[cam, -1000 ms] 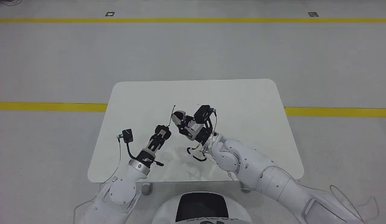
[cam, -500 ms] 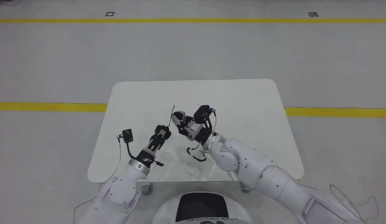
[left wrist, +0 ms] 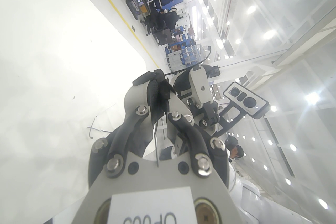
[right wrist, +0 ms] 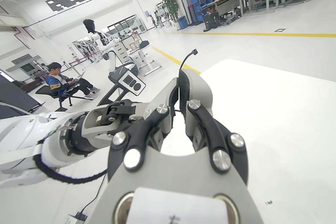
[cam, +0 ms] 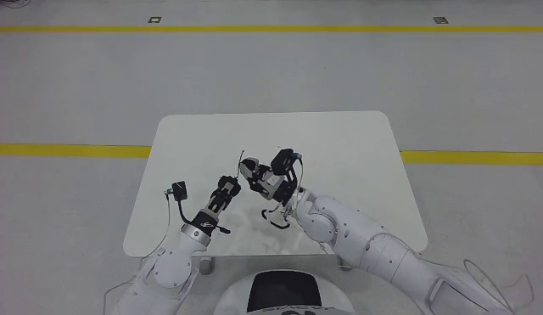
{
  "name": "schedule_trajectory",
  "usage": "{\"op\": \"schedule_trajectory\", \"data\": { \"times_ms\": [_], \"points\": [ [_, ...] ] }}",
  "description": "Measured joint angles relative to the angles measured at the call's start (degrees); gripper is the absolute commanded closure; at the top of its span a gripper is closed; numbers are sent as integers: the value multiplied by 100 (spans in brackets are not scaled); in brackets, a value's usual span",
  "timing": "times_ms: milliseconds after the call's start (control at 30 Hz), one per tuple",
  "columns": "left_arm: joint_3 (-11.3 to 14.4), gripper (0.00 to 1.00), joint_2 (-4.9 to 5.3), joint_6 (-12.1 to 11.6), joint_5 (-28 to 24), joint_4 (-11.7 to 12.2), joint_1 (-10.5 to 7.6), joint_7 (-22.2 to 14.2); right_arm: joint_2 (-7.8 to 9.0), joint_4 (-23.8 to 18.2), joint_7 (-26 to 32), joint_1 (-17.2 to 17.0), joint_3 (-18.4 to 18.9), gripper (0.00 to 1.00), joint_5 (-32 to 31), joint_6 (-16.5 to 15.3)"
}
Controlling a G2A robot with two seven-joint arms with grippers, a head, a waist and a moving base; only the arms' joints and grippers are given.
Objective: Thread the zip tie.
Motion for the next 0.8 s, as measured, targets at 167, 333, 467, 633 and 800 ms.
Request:
{"op": "schedule_trajectory", "data": {
  "times_ms": [167,333,467,633,800],
  "points": [
    [0,100,0,0,0,0,0,0,23,-39,-5,20,-61,100,42,0],
    [0,100,0,0,0,0,0,0,43,-59,-17,45,-112,100,70,0],
    [0,100,0,0,0,0,0,0,59,-77,-25,65,-153,100,92,0],
    [0,100,0,0,0,0,0,0,78,-96,-29,86,-194,100,113,0],
    [0,100,0,0,0,0,0,0,96,-103,-36,101,-229,100,146,0]
  ]
}}
